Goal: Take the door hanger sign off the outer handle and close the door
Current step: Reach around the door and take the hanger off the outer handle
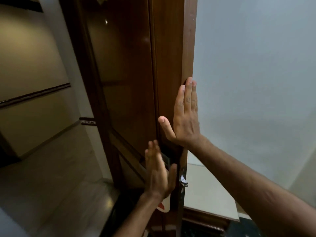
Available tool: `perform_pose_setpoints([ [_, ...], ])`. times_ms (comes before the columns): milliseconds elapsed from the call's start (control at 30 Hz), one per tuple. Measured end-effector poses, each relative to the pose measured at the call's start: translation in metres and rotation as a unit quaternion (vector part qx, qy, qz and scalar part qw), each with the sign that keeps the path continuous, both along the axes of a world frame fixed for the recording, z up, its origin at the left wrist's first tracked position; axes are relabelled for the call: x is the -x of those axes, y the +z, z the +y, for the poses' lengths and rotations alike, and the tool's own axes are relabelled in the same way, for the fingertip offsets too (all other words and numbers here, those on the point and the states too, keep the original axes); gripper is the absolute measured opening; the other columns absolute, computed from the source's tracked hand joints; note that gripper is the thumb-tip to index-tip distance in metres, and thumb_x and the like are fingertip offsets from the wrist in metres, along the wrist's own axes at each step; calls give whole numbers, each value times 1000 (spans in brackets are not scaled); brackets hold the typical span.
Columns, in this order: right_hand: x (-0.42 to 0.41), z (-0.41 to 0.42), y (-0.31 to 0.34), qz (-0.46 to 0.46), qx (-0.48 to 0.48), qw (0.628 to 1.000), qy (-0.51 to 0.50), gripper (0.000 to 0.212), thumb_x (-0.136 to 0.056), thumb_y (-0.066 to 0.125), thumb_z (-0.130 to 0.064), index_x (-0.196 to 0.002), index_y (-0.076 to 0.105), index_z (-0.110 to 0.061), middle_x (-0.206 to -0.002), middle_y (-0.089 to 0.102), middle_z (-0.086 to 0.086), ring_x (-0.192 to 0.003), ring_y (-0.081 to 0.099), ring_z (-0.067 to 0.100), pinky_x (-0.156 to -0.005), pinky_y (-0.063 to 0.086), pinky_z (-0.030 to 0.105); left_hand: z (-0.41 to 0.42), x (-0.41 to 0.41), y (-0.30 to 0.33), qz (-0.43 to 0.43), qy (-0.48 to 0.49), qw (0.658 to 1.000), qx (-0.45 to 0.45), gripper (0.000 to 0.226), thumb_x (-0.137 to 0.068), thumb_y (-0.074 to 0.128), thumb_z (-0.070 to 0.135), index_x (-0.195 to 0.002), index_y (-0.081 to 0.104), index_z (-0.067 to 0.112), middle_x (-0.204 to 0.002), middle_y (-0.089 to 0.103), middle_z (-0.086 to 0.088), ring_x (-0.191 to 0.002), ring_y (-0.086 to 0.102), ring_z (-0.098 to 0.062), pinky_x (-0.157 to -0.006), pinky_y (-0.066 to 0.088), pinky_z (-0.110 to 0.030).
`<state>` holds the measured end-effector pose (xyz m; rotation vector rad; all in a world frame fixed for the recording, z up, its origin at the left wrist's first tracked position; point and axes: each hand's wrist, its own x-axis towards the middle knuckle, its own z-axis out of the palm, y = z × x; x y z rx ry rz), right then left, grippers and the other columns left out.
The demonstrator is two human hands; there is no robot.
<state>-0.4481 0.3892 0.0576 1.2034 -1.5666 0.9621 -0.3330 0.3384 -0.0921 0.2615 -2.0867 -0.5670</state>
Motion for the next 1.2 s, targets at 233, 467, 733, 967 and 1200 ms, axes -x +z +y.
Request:
perform_pose_setpoints([
  [233,49,12,2,-20,-11,1000,-13,104,-93,36,-70,-148,11,15,-154,10,48,-150,7,58,-124,11,67,-52,1,-73,-261,120,941,-180,71,-94,59,20,-155,23,12,-155,40,-16,-140,43,-29,-112,42,-40],
  [467,80,20,5,-26,-21,999,-19,105,-91,44,-68,-146,8,14,-151,9,54,-146,8,65,-120,14,73,-37,55,-84,-299,-81,867,-390,29,-96,59,17,-124,56,23,-123,60,3,-115,57,-15,-81,52,-26],
  [733,101,18,3,-14,-9,999,-36,106,-92,45,-70,-153,-4,1,-153,6,51,-152,0,54,-125,9,66,-62,58,-96,-164,-109,809,-555,10,-94,63,16,-102,69,16,-93,76,-7,-87,72,-24,-69,59,-28],
  [967,99,17,3,-19,6,1000,-12,112,-91,52,-67,-150,2,13,-154,3,49,-151,-6,46,-122,12,72,-104,67,-69,-150,-31,751,-643,22,-100,49,15,-96,71,14,-79,68,-8,-68,62,-20,-58,51,-31],
  [1200,82,17,1,-4,2,1000,5,108,-93,48,-66,-146,11,20,-153,8,52,-146,6,65,-122,11,72,-134,55,-43,-81,76,779,-617,15,-103,44,15,-108,58,13,-92,66,-9,-80,66,-25,-70,57,-40],
])
